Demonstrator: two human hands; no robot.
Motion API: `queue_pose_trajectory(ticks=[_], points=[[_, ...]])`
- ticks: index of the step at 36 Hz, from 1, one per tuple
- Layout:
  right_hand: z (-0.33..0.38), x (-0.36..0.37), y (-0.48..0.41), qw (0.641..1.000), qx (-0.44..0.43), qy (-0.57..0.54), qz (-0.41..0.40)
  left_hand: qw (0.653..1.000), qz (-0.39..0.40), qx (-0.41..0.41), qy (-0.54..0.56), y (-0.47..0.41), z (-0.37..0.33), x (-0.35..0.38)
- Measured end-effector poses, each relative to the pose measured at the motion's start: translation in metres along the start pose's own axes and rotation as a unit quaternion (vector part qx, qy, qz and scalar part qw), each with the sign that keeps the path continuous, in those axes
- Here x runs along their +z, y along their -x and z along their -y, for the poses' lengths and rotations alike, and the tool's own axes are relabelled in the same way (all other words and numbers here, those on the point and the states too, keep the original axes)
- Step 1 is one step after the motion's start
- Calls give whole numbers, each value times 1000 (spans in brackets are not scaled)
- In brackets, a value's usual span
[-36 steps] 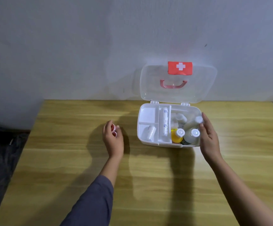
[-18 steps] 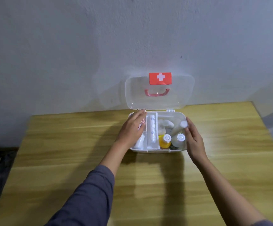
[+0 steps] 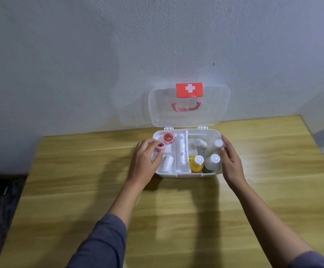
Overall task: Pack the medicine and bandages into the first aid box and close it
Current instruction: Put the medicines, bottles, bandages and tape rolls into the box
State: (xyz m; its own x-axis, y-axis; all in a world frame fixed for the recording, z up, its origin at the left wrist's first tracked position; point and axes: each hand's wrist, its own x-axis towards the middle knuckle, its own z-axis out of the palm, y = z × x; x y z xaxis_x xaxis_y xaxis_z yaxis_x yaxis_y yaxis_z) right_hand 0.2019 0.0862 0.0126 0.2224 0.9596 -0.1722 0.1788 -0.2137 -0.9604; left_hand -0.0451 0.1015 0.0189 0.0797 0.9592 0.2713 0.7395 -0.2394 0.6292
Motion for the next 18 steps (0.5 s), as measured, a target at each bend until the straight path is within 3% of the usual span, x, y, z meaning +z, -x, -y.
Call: queue_pose_trajectory(ticks=[13,18], points=[[8,-1,2,1000,2,1,3,995,-19,-82,54,-4,-8,7],[21,-5,0,999,-12,23,-20,978,-10,-169,122,20,-16,-1]])
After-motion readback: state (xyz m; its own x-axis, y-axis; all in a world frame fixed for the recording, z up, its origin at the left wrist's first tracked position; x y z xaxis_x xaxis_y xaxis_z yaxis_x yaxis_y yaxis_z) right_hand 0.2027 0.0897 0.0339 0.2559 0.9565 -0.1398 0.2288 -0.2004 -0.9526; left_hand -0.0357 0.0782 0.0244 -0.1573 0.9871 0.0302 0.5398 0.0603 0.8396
